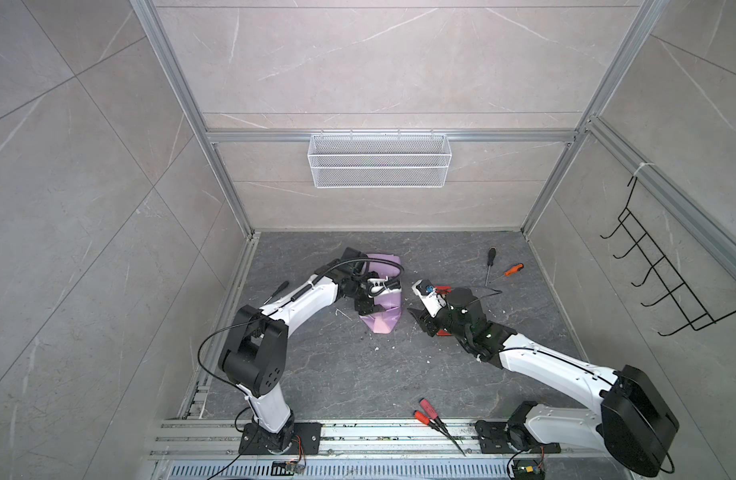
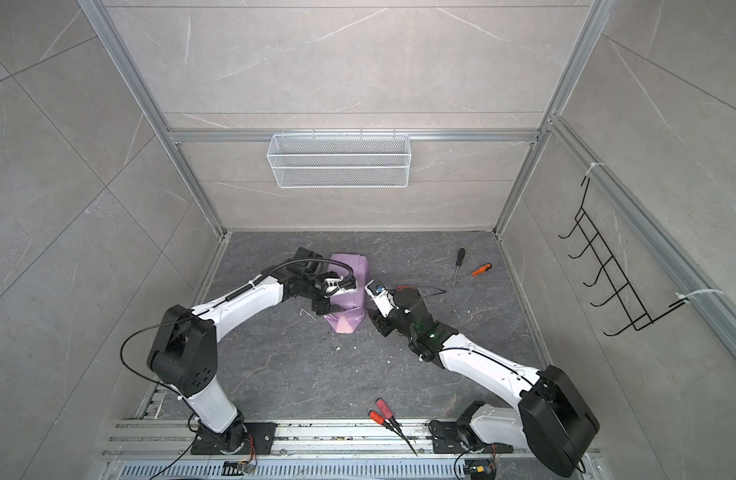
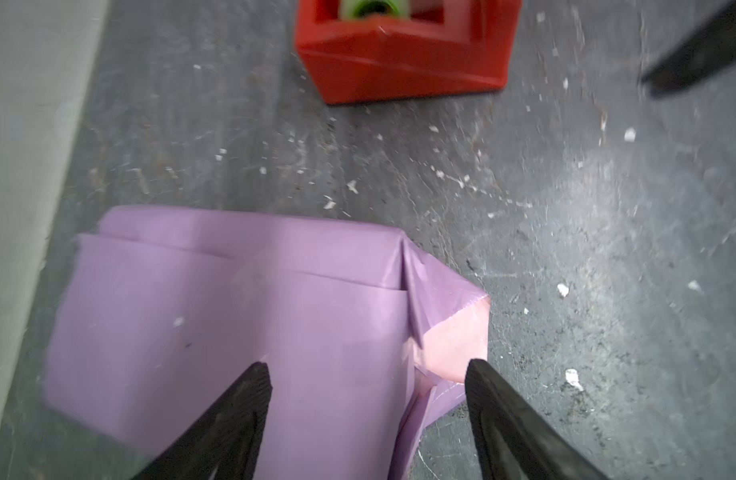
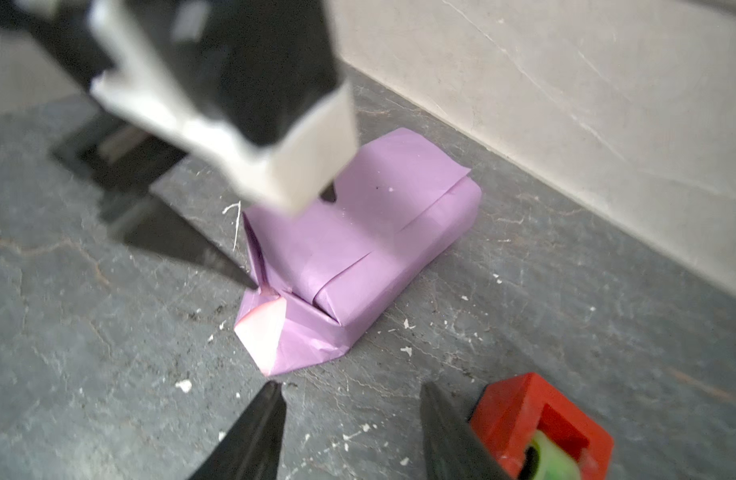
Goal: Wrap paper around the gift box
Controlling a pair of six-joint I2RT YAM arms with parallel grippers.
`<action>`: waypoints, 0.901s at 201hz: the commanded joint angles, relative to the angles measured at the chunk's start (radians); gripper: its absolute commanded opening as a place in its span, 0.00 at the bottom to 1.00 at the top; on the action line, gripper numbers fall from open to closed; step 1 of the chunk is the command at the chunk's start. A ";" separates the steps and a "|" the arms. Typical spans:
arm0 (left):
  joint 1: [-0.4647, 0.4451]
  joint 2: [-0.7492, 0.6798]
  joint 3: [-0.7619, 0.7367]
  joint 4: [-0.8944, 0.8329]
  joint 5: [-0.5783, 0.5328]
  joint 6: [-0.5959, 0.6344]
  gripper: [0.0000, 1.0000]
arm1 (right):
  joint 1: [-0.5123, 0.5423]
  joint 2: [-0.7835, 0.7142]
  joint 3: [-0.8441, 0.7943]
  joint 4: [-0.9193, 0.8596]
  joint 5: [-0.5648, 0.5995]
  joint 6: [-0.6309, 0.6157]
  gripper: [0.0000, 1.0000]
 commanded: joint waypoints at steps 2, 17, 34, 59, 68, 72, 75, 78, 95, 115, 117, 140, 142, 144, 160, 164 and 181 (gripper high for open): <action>0.079 -0.051 0.052 -0.047 0.059 -0.159 0.80 | 0.043 0.027 0.070 -0.240 -0.062 -0.325 0.54; 0.115 -0.025 0.071 -0.030 0.058 -0.195 0.80 | 0.076 0.092 0.117 -0.310 -0.064 -0.460 0.53; 0.143 0.035 0.128 -0.044 0.076 -0.251 0.80 | 0.107 0.179 0.163 -0.357 -0.036 -0.591 0.51; 0.146 0.112 0.193 -0.079 0.084 -0.236 0.80 | 0.118 0.301 0.180 -0.336 0.003 -0.723 0.51; 0.147 0.132 0.200 -0.076 0.084 -0.236 0.80 | 0.119 0.345 0.188 -0.323 0.011 -0.749 0.51; 0.147 0.141 0.201 -0.074 0.084 -0.236 0.80 | 0.119 0.364 0.194 -0.317 0.016 -0.756 0.51; 0.147 0.149 0.204 -0.075 0.084 -0.234 0.80 | 0.119 0.378 0.198 -0.315 0.019 -0.763 0.51; 0.146 0.155 0.206 -0.079 0.081 -0.232 0.80 | 0.118 0.391 0.204 -0.313 0.023 -0.768 0.51; 0.140 0.183 0.207 -0.095 0.067 -0.201 0.80 | 0.117 0.449 0.229 -0.291 0.028 -0.786 0.51; 0.139 0.201 0.193 -0.090 0.051 -0.180 0.80 | 0.118 0.507 0.248 -0.253 0.052 -0.821 0.49; 0.138 0.203 0.192 -0.090 0.048 -0.178 0.80 | 0.117 0.513 0.250 -0.251 0.055 -0.823 0.48; 0.135 0.213 0.169 -0.087 0.038 -0.156 0.80 | 0.116 0.576 0.282 -0.240 0.092 -0.862 0.46; 0.135 0.213 0.167 -0.087 0.038 -0.155 0.80 | 0.116 0.579 0.283 -0.237 0.093 -0.866 0.46; 0.135 0.213 0.165 -0.086 0.036 -0.154 0.80 | 0.116 0.583 0.285 -0.234 0.094 -0.871 0.46; 0.133 0.215 0.156 -0.081 0.036 -0.153 0.80 | 0.116 0.616 0.294 -0.215 0.114 -0.910 0.44; 0.132 0.217 0.156 -0.081 0.037 -0.153 0.79 | 0.117 0.622 0.298 -0.216 0.116 -0.918 0.44; 0.128 0.217 0.156 -0.083 0.037 -0.150 0.79 | 0.116 0.643 0.312 -0.206 0.123 -0.936 0.40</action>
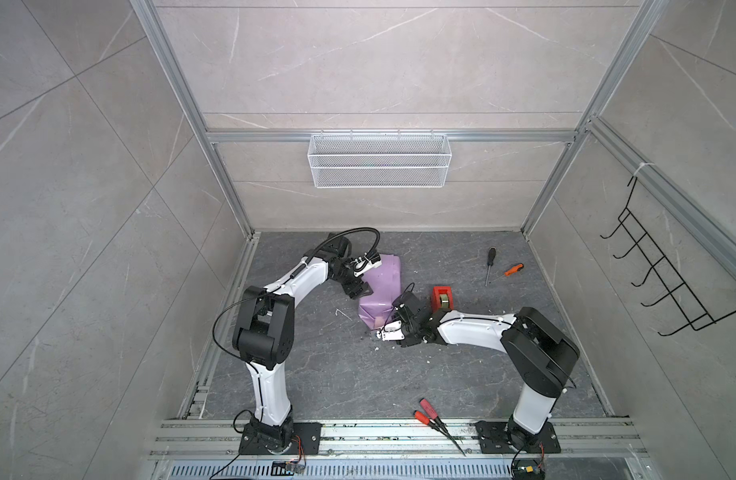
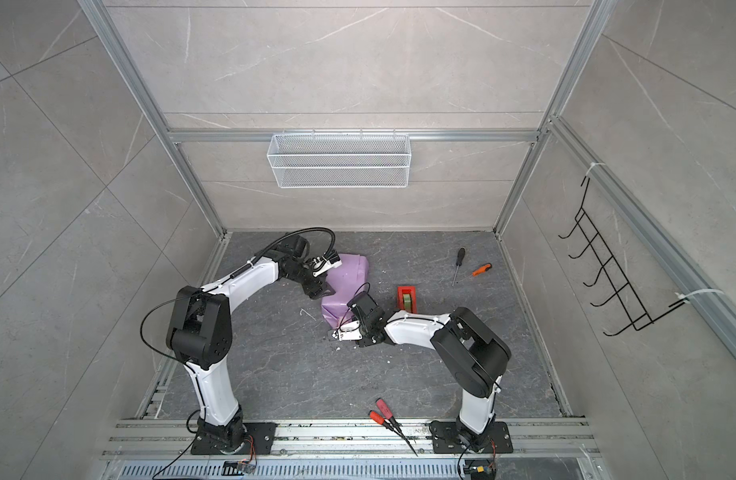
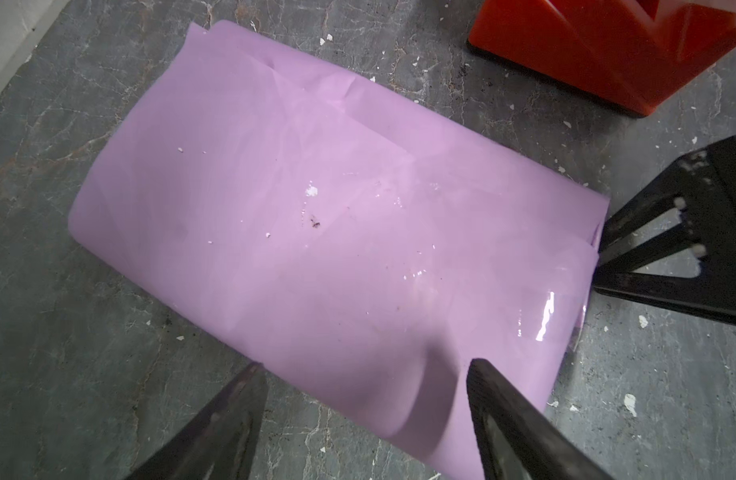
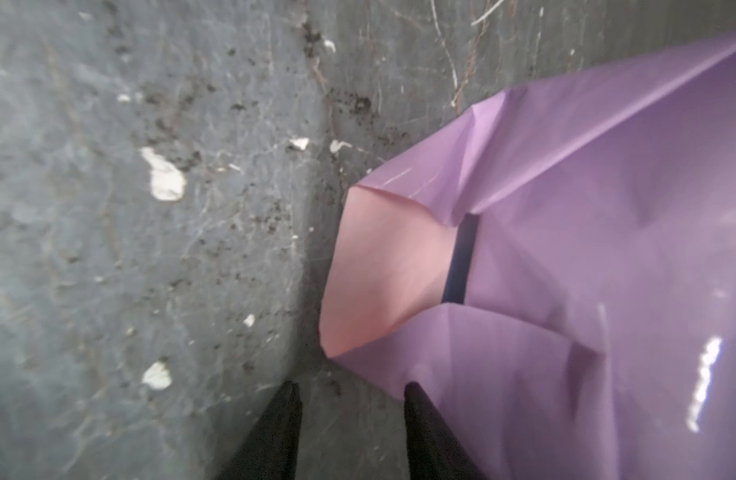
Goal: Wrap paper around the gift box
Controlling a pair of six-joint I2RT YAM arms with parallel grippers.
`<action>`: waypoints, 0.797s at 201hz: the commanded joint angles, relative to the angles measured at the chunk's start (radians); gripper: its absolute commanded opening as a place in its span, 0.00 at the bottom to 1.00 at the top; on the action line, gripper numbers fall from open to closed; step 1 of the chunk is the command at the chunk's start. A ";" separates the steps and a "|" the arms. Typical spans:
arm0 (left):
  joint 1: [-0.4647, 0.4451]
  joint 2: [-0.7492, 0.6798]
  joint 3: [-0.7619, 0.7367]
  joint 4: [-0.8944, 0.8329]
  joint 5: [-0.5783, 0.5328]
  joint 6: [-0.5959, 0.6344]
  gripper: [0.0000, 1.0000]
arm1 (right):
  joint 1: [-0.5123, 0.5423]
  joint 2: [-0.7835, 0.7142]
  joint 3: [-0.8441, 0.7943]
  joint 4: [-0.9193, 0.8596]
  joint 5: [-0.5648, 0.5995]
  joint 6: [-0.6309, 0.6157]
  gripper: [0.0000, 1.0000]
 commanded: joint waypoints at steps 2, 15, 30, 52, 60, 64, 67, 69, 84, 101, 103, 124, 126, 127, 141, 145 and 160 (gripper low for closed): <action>-0.008 0.003 -0.005 -0.007 0.007 0.025 0.79 | 0.000 0.058 0.014 -0.006 0.032 -0.067 0.39; -0.007 0.006 -0.004 -0.005 0.009 0.026 0.79 | 0.000 0.070 0.018 0.002 0.027 -0.082 0.35; -0.008 0.009 0.000 -0.005 0.011 0.019 0.79 | -0.002 0.077 0.020 0.009 0.028 -0.086 0.29; -0.007 0.005 -0.004 -0.005 0.023 0.018 0.79 | 0.000 0.070 0.017 0.016 0.017 -0.081 0.21; -0.006 0.004 -0.007 -0.004 0.028 0.018 0.79 | 0.001 0.068 0.011 0.027 0.018 -0.082 0.15; -0.006 0.005 -0.007 -0.004 0.029 0.018 0.79 | 0.000 0.067 0.008 0.034 0.021 -0.083 0.13; -0.006 0.005 -0.007 -0.004 0.029 0.017 0.79 | 0.000 0.066 0.006 0.037 0.024 -0.082 0.11; -0.006 0.005 -0.007 -0.004 0.031 0.017 0.79 | 0.000 0.065 0.006 0.039 0.027 -0.082 0.09; -0.003 -0.002 -0.007 -0.003 0.045 0.008 0.79 | 0.000 0.055 0.006 0.048 0.032 -0.059 0.02; 0.010 -0.020 -0.007 -0.001 0.080 0.001 0.80 | 0.000 0.030 0.002 0.067 0.014 -0.011 0.00; 0.013 -0.021 -0.006 0.000 0.085 0.001 0.81 | 0.000 0.026 0.002 0.069 0.011 -0.004 0.00; 0.055 -0.060 -0.007 0.017 0.147 -0.001 0.97 | -0.001 -0.009 0.000 0.079 -0.024 0.096 0.00; 0.059 -0.065 -0.009 0.021 0.154 -0.001 0.99 | 0.000 -0.013 0.000 0.079 -0.026 0.109 0.00; 0.062 -0.067 -0.010 0.023 0.159 -0.001 1.00 | 0.000 -0.015 0.000 0.078 -0.029 0.114 0.00; 0.093 -0.104 -0.038 0.048 0.237 0.020 1.00 | 0.000 -0.045 -0.010 0.091 -0.059 0.203 0.00; 0.102 -0.116 -0.053 0.061 0.260 0.027 1.00 | 0.000 -0.052 -0.014 0.099 -0.064 0.220 0.00; 0.131 -0.151 -0.116 0.127 0.335 0.038 1.00 | 0.000 -0.070 -0.031 0.139 -0.068 0.311 0.00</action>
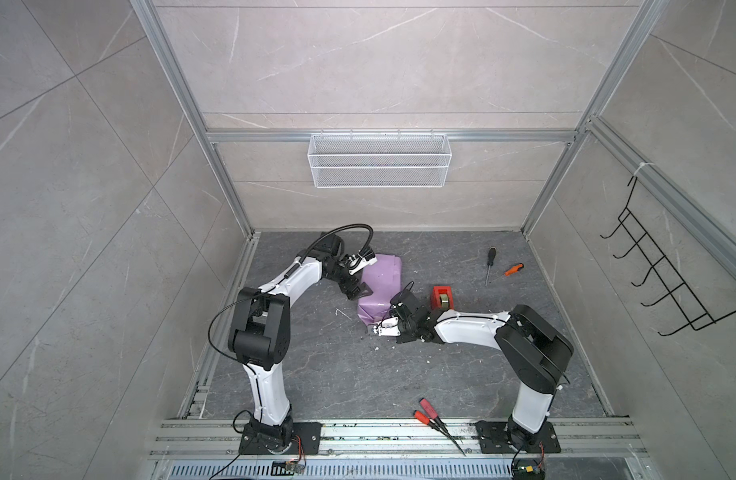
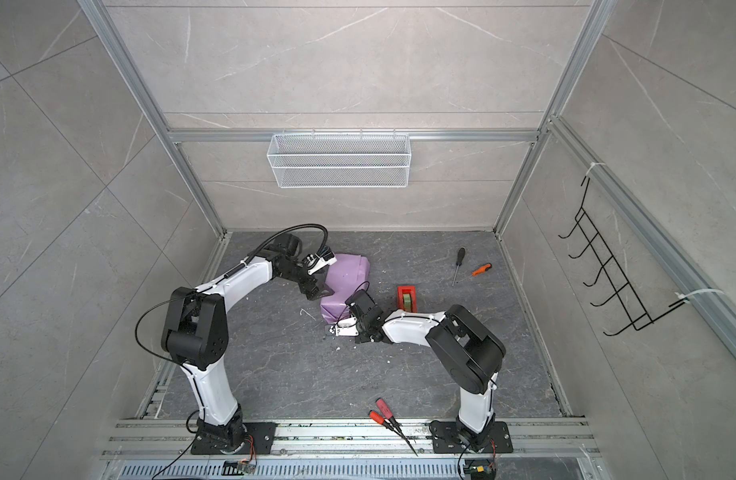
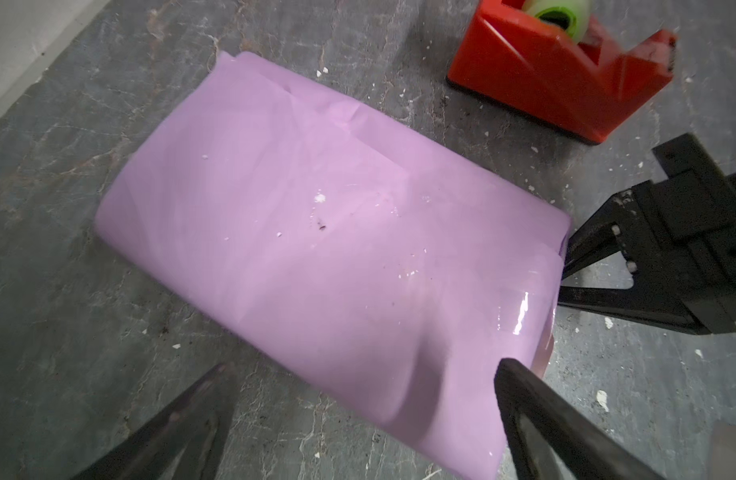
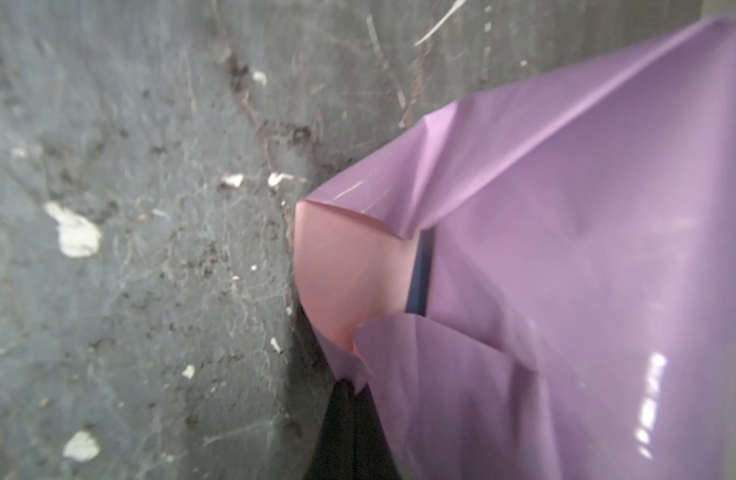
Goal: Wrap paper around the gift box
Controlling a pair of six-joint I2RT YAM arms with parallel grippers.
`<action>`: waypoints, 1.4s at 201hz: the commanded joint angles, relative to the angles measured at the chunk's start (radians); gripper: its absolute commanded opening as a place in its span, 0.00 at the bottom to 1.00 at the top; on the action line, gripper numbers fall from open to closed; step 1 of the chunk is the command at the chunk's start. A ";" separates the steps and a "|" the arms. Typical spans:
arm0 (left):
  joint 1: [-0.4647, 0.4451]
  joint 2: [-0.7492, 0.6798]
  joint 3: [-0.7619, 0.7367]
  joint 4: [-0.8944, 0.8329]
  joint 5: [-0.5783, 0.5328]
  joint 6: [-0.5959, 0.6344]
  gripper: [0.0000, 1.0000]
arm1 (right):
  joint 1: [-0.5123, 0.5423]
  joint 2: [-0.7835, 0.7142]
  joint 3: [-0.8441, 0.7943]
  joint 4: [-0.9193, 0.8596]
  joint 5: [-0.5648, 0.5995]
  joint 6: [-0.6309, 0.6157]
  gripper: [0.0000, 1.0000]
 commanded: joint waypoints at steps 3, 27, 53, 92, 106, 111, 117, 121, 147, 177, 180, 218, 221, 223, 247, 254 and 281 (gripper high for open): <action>0.055 -0.107 -0.073 0.097 0.186 0.034 1.00 | 0.000 -0.063 -0.029 0.070 -0.044 0.208 0.00; 0.082 -0.141 -0.159 0.164 0.298 0.115 1.00 | 0.001 -0.053 -0.059 0.157 0.009 0.378 0.00; 0.091 -0.154 -0.234 0.169 0.382 0.306 1.00 | 0.001 -0.044 -0.107 0.259 0.030 0.511 0.00; 0.091 -0.158 -0.286 0.109 0.388 0.619 1.00 | 0.000 -0.047 -0.156 0.345 0.041 0.634 0.00; 0.088 -0.155 -0.298 0.120 0.372 0.669 1.00 | 0.000 -0.042 -0.167 0.360 0.039 0.668 0.00; 0.088 -0.153 -0.303 0.117 0.365 0.701 1.00 | 0.000 -0.042 -0.171 0.364 0.037 0.682 0.00; 0.084 -0.155 -0.313 0.117 0.355 0.744 1.00 | 0.001 -0.043 -0.175 0.375 0.036 0.697 0.00; 0.081 -0.155 -0.320 0.119 0.342 0.771 1.00 | 0.001 -0.043 -0.181 0.385 0.034 0.708 0.00; 0.061 -0.144 -0.371 0.203 0.265 0.827 1.00 | 0.001 -0.033 -0.200 0.437 0.040 0.751 0.00; 0.019 -0.123 -0.417 0.360 0.155 0.800 1.00 | 0.001 -0.022 -0.212 0.481 0.032 0.788 0.00; 0.014 -0.122 -0.423 0.379 0.145 0.794 1.00 | 0.001 -0.021 -0.212 0.484 0.033 0.788 0.00; -0.047 -0.104 -0.492 0.561 0.013 0.770 1.00 | 0.000 -0.011 -0.213 0.498 0.033 0.805 0.00; -0.049 -0.102 -0.494 0.568 0.008 0.768 1.00 | 0.001 -0.010 -0.212 0.499 0.033 0.804 0.00; -0.051 -0.102 -0.496 0.571 0.005 0.768 1.00 | 0.001 -0.009 -0.212 0.500 0.033 0.804 0.00; -0.063 -0.090 -0.501 0.575 -0.026 0.753 1.00 | 0.000 -0.002 -0.209 0.504 0.034 0.810 0.00; -0.066 -0.088 -0.503 0.577 -0.032 0.740 1.00 | 0.001 -0.003 -0.210 0.507 0.033 0.814 0.00; -0.078 -0.077 -0.501 0.578 -0.038 0.695 0.97 | 0.001 0.008 -0.215 0.528 0.038 0.822 0.00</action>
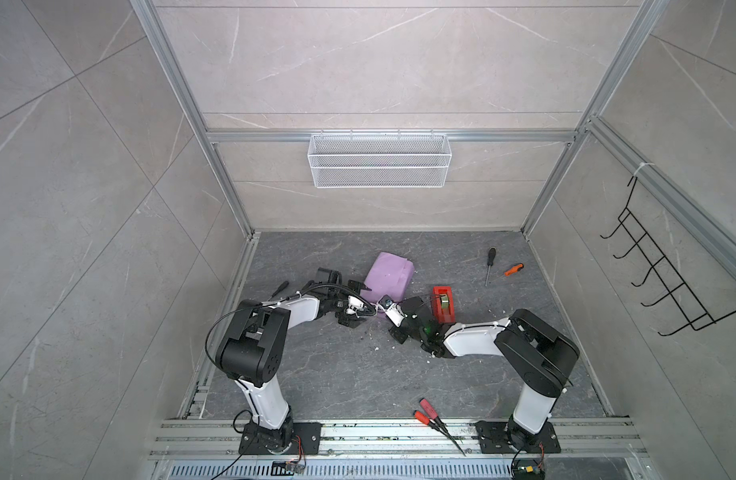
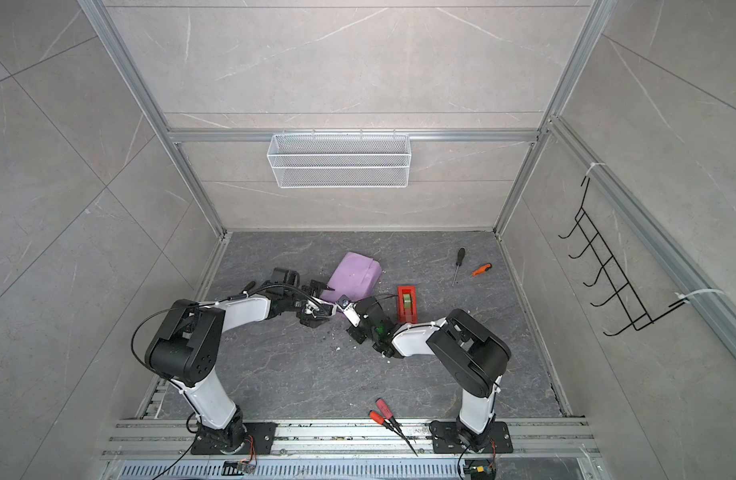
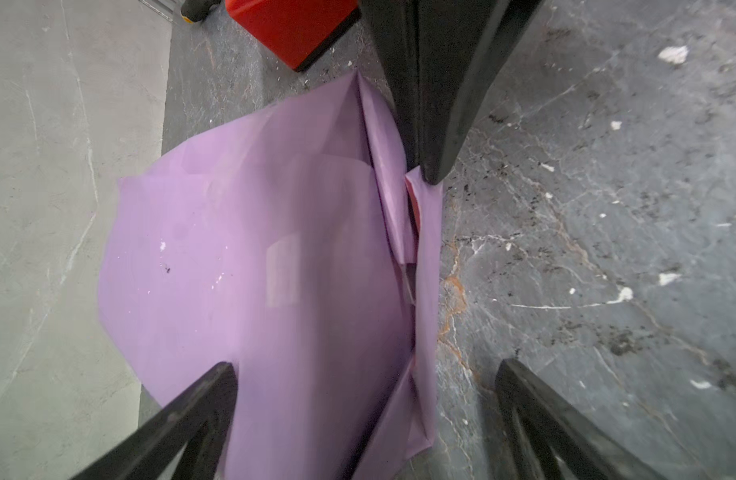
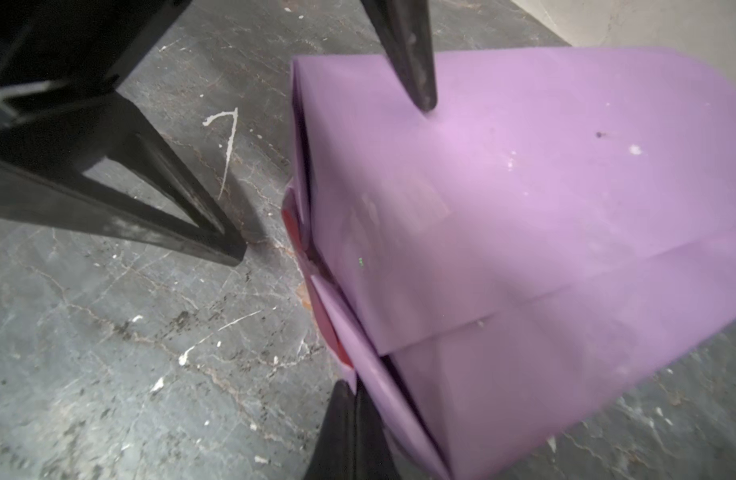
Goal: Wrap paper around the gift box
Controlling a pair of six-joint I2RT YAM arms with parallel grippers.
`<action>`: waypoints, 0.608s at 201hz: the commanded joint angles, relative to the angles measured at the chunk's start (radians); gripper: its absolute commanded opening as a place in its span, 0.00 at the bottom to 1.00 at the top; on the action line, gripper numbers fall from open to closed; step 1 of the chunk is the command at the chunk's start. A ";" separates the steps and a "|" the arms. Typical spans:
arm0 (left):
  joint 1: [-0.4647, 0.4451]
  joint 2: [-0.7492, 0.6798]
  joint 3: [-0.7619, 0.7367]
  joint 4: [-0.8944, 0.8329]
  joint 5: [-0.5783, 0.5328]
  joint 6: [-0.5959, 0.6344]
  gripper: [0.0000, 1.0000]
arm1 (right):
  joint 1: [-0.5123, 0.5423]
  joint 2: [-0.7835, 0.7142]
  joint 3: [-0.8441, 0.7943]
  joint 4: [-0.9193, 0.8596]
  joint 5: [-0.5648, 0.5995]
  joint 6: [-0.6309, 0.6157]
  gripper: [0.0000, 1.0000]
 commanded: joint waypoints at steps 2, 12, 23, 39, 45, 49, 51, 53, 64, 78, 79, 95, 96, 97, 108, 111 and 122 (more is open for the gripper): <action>-0.014 0.026 -0.008 0.014 -0.029 -0.060 0.96 | 0.002 0.017 -0.016 0.060 0.005 0.027 0.00; -0.019 0.030 -0.008 0.014 -0.033 -0.070 0.92 | 0.002 0.018 -0.020 0.068 0.004 0.042 0.00; -0.024 0.032 -0.005 0.011 -0.036 -0.087 0.88 | 0.002 0.015 -0.029 0.086 0.003 0.058 0.00; -0.027 0.042 0.000 0.009 -0.037 -0.113 0.81 | 0.001 0.019 -0.033 0.099 0.008 0.061 0.00; -0.026 0.046 0.004 0.006 -0.040 -0.121 0.78 | 0.001 0.024 -0.034 0.100 0.012 0.061 0.00; -0.027 0.049 0.008 0.000 -0.042 -0.125 0.76 | 0.002 0.024 -0.034 0.102 0.015 0.064 0.00; -0.027 0.050 0.010 -0.003 -0.043 -0.128 0.75 | 0.001 0.024 -0.036 0.105 0.015 0.066 0.00; -0.026 0.051 0.012 -0.008 -0.043 -0.129 0.74 | 0.001 0.024 -0.036 0.105 0.015 0.068 0.00; -0.027 0.055 0.021 -0.023 -0.044 -0.140 0.71 | 0.002 0.019 -0.038 0.107 0.013 0.078 0.00; -0.026 0.057 0.023 -0.025 -0.043 -0.153 0.69 | 0.001 0.018 -0.042 0.115 0.011 0.085 0.00; -0.027 0.057 0.024 -0.025 -0.043 -0.154 0.69 | 0.001 0.018 -0.042 0.116 0.011 0.084 0.00; -0.029 0.068 0.030 -0.023 -0.048 -0.175 0.66 | 0.002 0.025 -0.043 0.131 0.018 0.097 0.00; -0.030 0.068 0.031 -0.023 -0.049 -0.177 0.66 | 0.001 0.027 -0.043 0.131 0.018 0.100 0.00; -0.030 0.069 0.031 -0.023 -0.049 -0.179 0.66 | 0.001 0.027 -0.043 0.131 0.018 0.100 0.00; -0.035 0.075 0.033 -0.019 -0.060 -0.192 0.65 | 0.002 0.027 -0.039 0.132 0.018 0.115 0.00; -0.036 0.076 0.033 -0.018 -0.061 -0.196 0.65 | 0.002 0.026 -0.038 0.132 0.016 0.117 0.00; -0.039 0.077 0.032 -0.011 -0.067 -0.201 0.64 | 0.001 0.021 -0.038 0.133 0.014 0.126 0.00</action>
